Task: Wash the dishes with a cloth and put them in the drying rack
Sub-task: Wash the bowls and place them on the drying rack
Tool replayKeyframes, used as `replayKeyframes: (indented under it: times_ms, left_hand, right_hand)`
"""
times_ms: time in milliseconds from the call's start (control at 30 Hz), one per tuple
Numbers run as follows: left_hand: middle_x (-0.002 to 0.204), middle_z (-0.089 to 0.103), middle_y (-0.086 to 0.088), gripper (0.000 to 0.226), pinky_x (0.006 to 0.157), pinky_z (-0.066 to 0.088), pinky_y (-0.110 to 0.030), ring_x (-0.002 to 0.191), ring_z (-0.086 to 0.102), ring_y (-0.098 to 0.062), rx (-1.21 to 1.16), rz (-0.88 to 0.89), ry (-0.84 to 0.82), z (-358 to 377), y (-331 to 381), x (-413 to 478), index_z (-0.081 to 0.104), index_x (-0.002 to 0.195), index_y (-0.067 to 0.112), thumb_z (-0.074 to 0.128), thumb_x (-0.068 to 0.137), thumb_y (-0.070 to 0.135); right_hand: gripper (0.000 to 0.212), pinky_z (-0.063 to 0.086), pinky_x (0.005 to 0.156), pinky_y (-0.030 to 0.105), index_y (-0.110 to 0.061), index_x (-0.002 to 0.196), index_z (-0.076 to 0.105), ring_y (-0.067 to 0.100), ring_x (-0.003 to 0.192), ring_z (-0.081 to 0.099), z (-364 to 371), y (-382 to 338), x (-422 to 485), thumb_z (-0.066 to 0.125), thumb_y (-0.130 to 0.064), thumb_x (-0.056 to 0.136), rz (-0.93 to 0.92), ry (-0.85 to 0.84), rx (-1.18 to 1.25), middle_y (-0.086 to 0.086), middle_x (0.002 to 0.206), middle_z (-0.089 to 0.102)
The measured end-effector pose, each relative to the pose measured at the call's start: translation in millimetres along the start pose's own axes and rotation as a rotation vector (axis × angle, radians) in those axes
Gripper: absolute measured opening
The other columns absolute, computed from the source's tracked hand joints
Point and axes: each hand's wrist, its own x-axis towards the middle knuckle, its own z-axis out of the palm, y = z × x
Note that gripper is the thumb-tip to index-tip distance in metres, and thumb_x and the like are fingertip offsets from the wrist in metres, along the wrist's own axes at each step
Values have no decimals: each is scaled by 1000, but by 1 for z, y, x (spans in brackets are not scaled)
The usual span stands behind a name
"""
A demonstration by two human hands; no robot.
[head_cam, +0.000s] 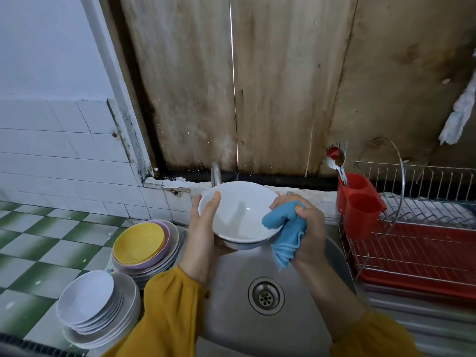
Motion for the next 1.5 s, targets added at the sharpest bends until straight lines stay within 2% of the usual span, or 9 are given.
replayKeyframes:
  times_ms: [167, 300, 467, 567, 767, 967, 1167, 1333, 1500]
  left_hand:
    - [137, 48, 7, 37, 83, 55, -28, 114, 57, -14, 81, 152, 63, 3, -8, -1, 38, 140, 42, 37, 104, 35]
    - [132, 55, 12, 30, 85, 47, -9, 112, 54, 8, 131, 260, 35, 13, -16, -10, 51, 129, 37, 38, 103, 30]
    - [123, 63, 8, 34, 90, 47, -12, 115, 58, 3, 140, 286, -4, 18, -16, -7, 53, 134, 24, 36, 105, 20]
    - [127, 62, 4, 33, 101, 46, -20, 120, 58, -7, 118, 316, 84, 9, -14, -3, 54, 131, 24, 34, 105, 20]
    - [129, 54, 20, 37, 100, 45, -21, 121, 53, -8, 115, 352, 87, -7, 0, 1, 45, 136, 35, 38, 100, 31]
    - [134, 58, 8, 37, 105, 43, -24, 121, 56, -2, 212, 398, -61, 4, -2, -6, 48, 129, 40, 41, 93, 36]
    - [107, 68, 26, 34, 83, 50, -13, 95, 60, 11, 134, 395, -34, -8, 6, 1, 49, 132, 33, 39, 101, 22]
    - [113, 70, 15, 33, 94, 50, -24, 110, 63, -5, 145, 383, -43, 4, -1, -3, 55, 126, 31, 42, 97, 27]
    - [125, 63, 12, 32, 101, 45, -27, 116, 56, -6, 131, 350, -14, -8, 7, 6, 52, 130, 30, 39, 103, 19]
  right_hand:
    - [19, 40, 58, 22, -10, 67, 54, 10, 62, 50, 12, -13, -4, 50, -21, 82, 46, 33, -328, -3, 62, 54]
    - [21, 47, 80, 24, -21, 117, 57, 6, 91, 58, 34, 2, 1, 41, -21, 104, 120, 134, -502, -5, 105, 62]
    - [70, 16, 122, 37, -40, 151, 4, 8, 149, 7, 62, 38, -21, 49, -25, 99, 283, -262, -509, -11, 163, 4]
    - [74, 36, 114, 41, -59, 145, 17, 14, 139, 39, 57, 42, -26, 52, -37, 84, 346, -454, -552, -9, 156, 34]
    - [40, 43, 103, 33, -22, 117, 70, 14, 114, 57, 21, 3, -3, 57, 0, 86, 134, -951, -1161, -4, 120, 67]
    - [27, 52, 78, 32, -7, 100, 75, 26, 87, 59, 23, 25, 10, 62, -5, 76, -466, -337, -1220, 11, 102, 58]
    - [27, 47, 87, 28, -13, 98, 77, 13, 99, 54, 20, 18, 5, 66, -3, 76, -153, -905, -1155, -1, 101, 60]
    - [26, 46, 75, 20, -8, 94, 74, 15, 84, 53, 30, 22, 12, 66, 0, 71, -466, -296, -1133, 7, 88, 57]
    - [23, 46, 81, 30, -20, 95, 70, 14, 96, 54, 34, 10, 5, 62, -9, 77, -129, -919, -1260, -6, 98, 56]
